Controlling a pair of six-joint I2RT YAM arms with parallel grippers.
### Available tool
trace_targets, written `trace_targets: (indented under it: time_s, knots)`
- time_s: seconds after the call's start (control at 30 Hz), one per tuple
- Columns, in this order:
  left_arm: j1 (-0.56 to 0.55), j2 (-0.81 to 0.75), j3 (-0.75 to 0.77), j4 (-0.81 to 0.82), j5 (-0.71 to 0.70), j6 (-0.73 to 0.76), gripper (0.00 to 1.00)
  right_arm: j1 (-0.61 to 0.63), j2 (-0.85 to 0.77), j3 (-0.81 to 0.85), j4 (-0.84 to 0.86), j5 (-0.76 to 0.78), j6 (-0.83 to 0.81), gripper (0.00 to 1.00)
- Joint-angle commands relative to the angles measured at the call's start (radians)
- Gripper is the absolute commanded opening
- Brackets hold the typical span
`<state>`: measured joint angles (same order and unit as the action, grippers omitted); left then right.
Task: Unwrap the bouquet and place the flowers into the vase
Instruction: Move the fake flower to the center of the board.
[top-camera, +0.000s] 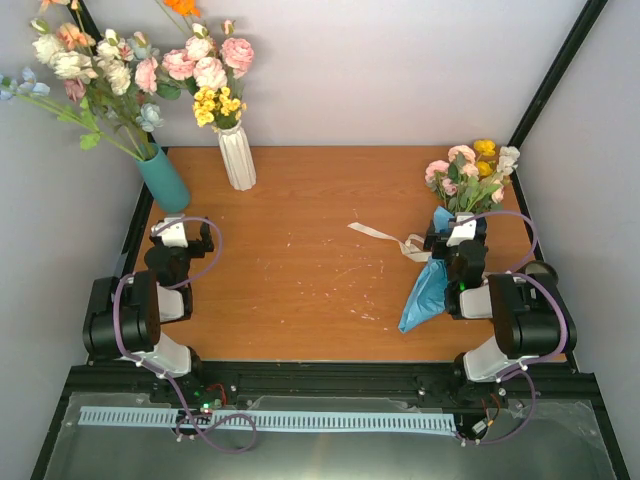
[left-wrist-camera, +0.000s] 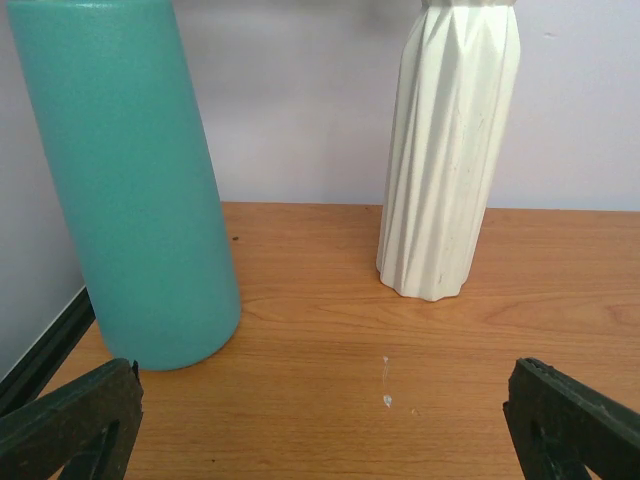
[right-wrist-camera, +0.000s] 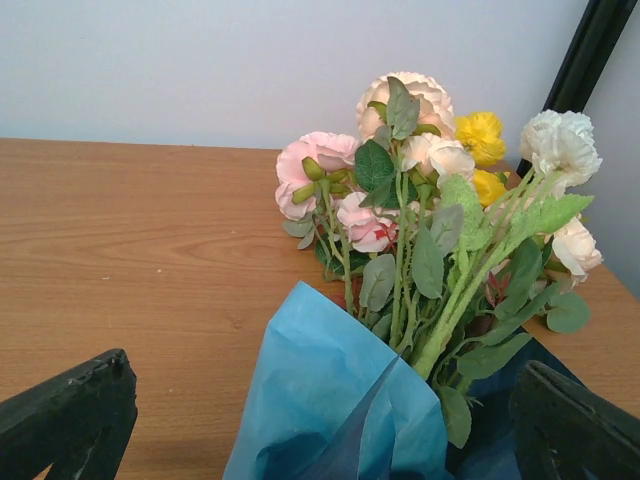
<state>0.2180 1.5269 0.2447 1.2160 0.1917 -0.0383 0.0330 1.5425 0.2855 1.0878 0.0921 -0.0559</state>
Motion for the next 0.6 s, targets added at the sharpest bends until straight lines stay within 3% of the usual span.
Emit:
trace_targets:
  time_s: [0.0,0.43,0.57]
  knots:
    - [0.006,0.0,0.011,0.037,0.017,0.005,0.99,-0.01,0.001,0.007,0.016,-0.017,-0.008,1.0]
    - [0.005,-0.014,0.011,0.039,0.032,0.017,0.99,-0.023,0.0,0.018,-0.005,-0.034,0.003,1.0]
    - [-0.011,-0.129,0.086,-0.194,-0.038,0.011,0.99,-0.021,-0.084,0.009,-0.041,0.022,0.016,1.0]
